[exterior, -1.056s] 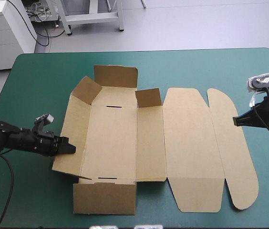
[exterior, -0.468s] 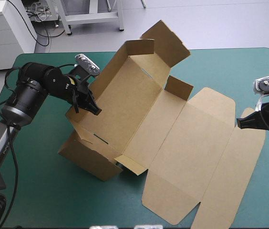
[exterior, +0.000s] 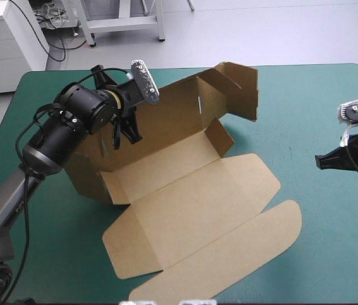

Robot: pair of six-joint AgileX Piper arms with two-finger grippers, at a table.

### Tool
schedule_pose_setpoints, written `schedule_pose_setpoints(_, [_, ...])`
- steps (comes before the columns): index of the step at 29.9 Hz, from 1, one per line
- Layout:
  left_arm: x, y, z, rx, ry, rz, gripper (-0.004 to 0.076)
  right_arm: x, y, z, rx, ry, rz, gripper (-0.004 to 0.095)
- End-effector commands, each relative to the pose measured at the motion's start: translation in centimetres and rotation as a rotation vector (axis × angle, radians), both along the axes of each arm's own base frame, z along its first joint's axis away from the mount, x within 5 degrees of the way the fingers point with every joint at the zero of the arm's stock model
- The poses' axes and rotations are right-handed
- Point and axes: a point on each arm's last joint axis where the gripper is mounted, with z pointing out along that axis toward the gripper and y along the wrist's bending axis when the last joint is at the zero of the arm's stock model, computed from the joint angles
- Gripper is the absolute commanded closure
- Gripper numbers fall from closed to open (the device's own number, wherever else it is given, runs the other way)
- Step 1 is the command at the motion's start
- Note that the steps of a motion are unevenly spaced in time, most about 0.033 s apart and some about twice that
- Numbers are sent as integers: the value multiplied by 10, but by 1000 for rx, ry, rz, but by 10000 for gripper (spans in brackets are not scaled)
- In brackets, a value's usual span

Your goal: Fold the box

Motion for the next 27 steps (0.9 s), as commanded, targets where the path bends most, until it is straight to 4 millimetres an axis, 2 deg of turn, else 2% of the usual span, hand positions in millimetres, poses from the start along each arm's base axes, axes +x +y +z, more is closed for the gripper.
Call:
schedule_pose_setpoints(1, [-1,-3,29,-47,-248,-71,732,-2,-1,15,-11,-104,-6,930])
schedule_pose_setpoints(4, [3,-8,17,17,-279,-149,732,-2,-1,15,-11,-104,-6,930])
schedule_pose_setpoints(8, [4,-11,-10,94,-224,-209,732,-2,-1,15,-11,-104,-6,930])
schedule_pose_setpoints(14, [4,-16,-43,111,-194,-262,732,-2,-1,15,-8,-104,-5,930])
schedule_pose_setpoints(20, [-6,-17,-49,43,-242,-318,732,-2,-1,15,-8,-110,-5,930])
schedule_pose_setpoints(27, [-38,-4,-47,41,-332,-433,732,-1,-1,16,-1,-119,-10,930])
